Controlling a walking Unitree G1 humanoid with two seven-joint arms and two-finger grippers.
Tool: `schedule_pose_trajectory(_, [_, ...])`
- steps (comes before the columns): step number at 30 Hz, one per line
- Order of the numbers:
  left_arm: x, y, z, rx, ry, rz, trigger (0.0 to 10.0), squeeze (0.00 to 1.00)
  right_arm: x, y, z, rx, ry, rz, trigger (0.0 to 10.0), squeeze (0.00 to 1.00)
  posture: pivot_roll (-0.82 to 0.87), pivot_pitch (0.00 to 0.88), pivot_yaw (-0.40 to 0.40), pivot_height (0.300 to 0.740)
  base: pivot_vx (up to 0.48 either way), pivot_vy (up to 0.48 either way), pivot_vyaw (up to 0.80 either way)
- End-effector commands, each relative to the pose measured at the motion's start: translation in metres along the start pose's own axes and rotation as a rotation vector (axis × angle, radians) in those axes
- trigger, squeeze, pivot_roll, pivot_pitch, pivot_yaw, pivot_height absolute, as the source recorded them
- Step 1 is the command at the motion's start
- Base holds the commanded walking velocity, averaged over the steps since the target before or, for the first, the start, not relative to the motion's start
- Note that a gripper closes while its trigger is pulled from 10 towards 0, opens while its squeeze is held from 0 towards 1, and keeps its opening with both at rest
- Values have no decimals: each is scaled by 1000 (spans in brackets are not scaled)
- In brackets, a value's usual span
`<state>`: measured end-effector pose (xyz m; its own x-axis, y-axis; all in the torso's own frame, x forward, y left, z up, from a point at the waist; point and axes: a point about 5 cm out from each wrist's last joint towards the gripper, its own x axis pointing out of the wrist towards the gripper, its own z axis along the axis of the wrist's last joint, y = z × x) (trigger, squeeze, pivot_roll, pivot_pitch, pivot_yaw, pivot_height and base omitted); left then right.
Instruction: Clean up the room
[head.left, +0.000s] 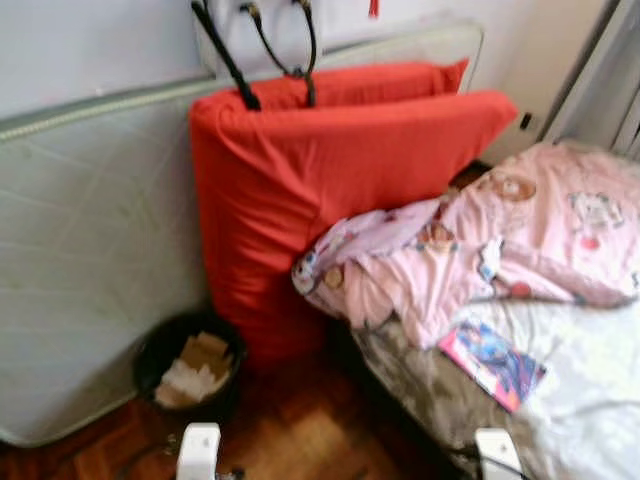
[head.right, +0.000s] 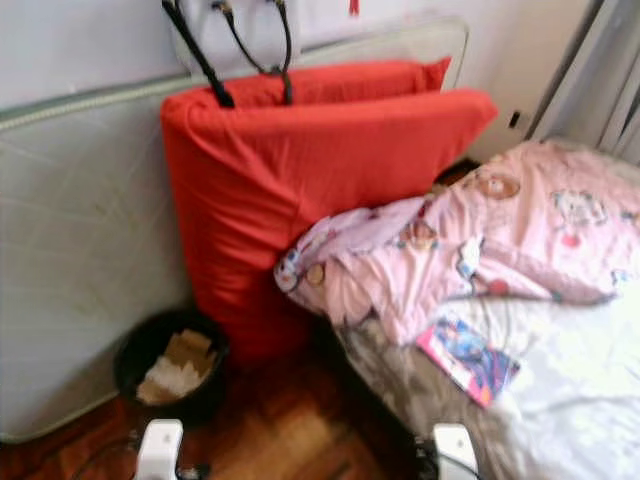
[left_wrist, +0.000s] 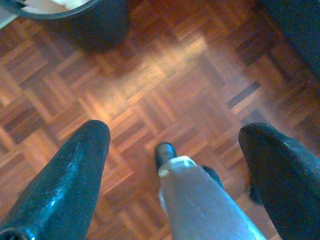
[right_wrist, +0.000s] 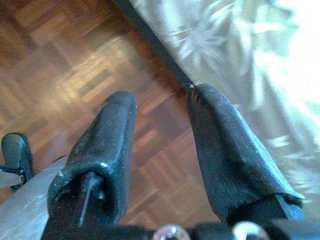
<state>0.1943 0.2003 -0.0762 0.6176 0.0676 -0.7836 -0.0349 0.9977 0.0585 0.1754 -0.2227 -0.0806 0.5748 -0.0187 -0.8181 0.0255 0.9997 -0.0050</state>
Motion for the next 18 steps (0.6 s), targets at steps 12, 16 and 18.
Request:
schedule_pose_trajectory(12, [-2,9,-7,-11,34,29,10000,0,1,7,0,10,11,19,10000,0,-66,0,-46,740,0,0,-379])
schedule_pose_trajectory(16, [-2,9,-7,-13,31,29,10000,0,1,7,0,7,13,21,10000,0,-65,0,-44,740,0,0,-756])
schedule_pose_trajectory(18, [-2,9,-7,-16,29,29,10000,0,1,7,-1,7,14,22,10000,0,-64,0,-44,740,0,0,-756])
